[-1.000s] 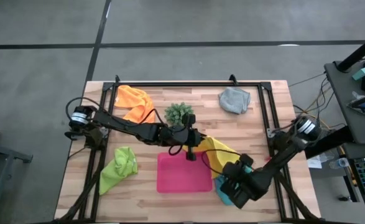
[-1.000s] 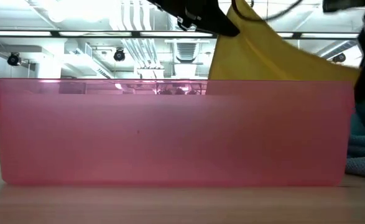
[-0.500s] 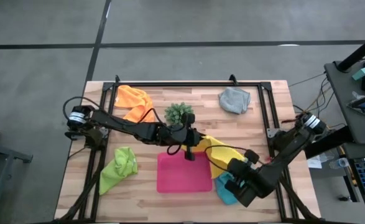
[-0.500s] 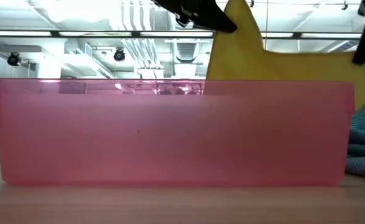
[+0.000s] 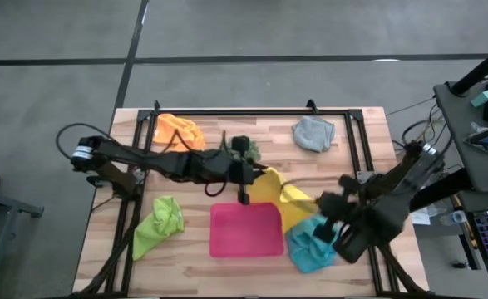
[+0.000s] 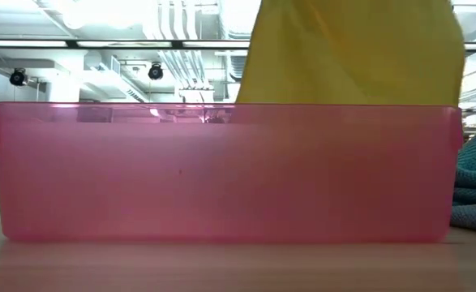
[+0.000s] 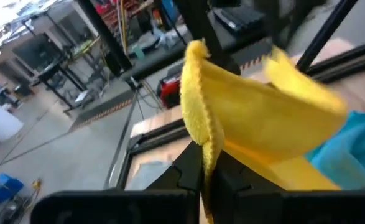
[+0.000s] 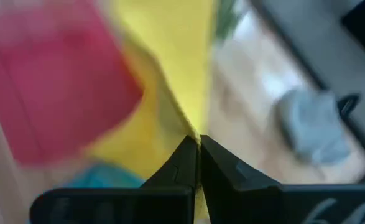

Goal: Fold microfiber towels
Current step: Fold the yellow microfiber cloth

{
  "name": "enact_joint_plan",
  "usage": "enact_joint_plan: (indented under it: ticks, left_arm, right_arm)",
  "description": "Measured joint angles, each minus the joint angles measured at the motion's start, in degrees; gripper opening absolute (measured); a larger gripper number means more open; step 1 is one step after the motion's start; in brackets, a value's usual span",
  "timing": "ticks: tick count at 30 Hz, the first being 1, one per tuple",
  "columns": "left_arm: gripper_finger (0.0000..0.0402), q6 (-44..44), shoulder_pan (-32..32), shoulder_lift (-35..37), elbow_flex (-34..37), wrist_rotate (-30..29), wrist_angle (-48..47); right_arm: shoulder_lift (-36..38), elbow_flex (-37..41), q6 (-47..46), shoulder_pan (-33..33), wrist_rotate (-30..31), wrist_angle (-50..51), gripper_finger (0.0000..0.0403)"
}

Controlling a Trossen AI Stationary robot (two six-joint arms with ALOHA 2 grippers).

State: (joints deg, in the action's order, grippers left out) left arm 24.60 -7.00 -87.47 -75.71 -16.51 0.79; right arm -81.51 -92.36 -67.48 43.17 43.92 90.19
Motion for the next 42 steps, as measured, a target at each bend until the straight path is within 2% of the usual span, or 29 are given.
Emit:
enact_joint_plan:
  ticks: [3,6,10,14,19,23,27,32,36,42]
  left_arm:
    - [0.0,0.0,1.1,2.0,0.1,2.6,0.0]
    - [0.0,0.0,2.2,2.9,0.1,3.7,-0.6]
    - [0.0,0.4,3.9,3.8,-0.1,5.5,-0.8]
    - [0.0,0.5,6.8,4.3,-0.1,8.1,1.7]
    - [0.0,4.3,11.5,3.8,-0.1,15.9,6.2]
    - [0.0,4.6,15.5,3.1,0.1,17.8,6.7]
    - [0.0,4.8,18.0,2.4,1.9,19.4,5.5]
    - [0.0,4.4,18.3,2.4,6.4,27.5,5.7]
    - [0.0,2.9,15.8,2.5,10.0,31.5,5.8]
    - [0.0,2.8,11.1,2.8,14.4,32.3,5.9]
  right_arm:
    - [3.7,-2.6,4.7,-0.4,6.5,0.0,0.0009]
    - [7.3,-5.5,10.6,-1.3,9.5,-0.2,0.0009]
    - [12.1,-9.0,17.0,-3.0,10.9,-0.1,0.0009]
    - [16.8,-10.4,18.7,-4.9,15.0,-0.1,0.0008]
    - [21.5,-10.4,22.3,-7.1,18.4,-0.1,0.0008]
    - [22.4,-8.7,25.6,-7.4,18.6,-0.1,0.0008]
    - [21.5,-4.7,27.6,-7.4,10.5,-0.1,0.0008]
    - [19.3,2.8,24.1,-7.3,0.2,-0.1,0.0008]
    - [17.9,9.1,18.6,-7.3,-9.5,-1.1,0.0008]
    - [16.2,16.7,15.8,-5.7,-21.8,-8.4,0.0008]
